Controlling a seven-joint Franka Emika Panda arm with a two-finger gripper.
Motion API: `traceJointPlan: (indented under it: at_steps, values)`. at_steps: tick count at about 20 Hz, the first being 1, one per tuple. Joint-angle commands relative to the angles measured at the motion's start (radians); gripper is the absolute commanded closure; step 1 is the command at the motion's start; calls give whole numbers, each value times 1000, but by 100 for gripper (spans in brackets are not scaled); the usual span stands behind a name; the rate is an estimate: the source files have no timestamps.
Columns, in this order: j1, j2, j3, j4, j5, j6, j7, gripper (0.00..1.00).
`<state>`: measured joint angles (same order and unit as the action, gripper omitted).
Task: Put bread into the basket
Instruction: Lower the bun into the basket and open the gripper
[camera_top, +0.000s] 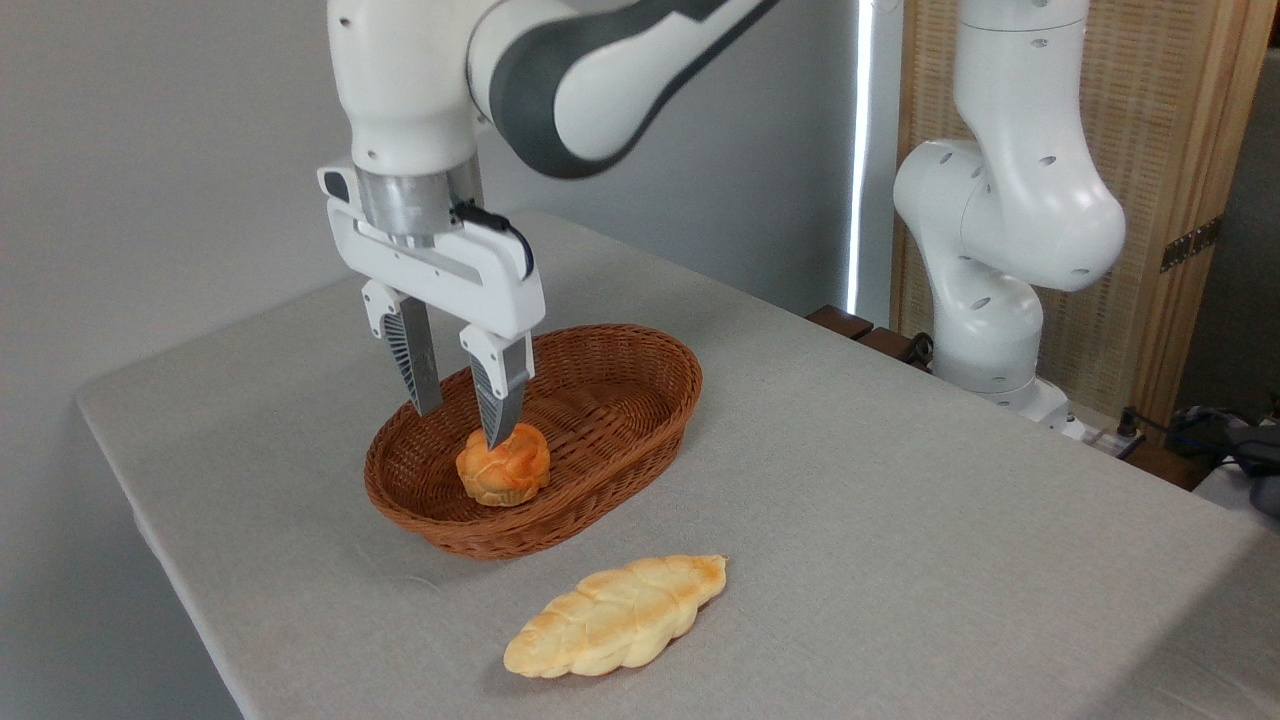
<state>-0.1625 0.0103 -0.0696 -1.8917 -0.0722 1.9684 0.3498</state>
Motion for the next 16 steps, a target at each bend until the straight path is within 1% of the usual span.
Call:
traceJointPlan:
  at_steps: [1, 2, 4, 7, 9, 10, 11, 16]
  values:
    - [7, -6, 19, 117, 57, -188, 137, 0]
    - [9, -6, 30, 155, 58, -242, 199, 0]
    - [9, -4, 74, 206, 63, -322, 276, 0]
    - [11, -6, 131, 264, 60, -379, 382, 0]
    - [12, -7, 148, 281, 57, -381, 393, 0]
    - [21, -7, 152, 281, 54, -381, 393, 0]
    - [29, -7, 152, 281, 52, -379, 394, 0]
    - [29, -9, 149, 278, 51, -375, 387, 0]
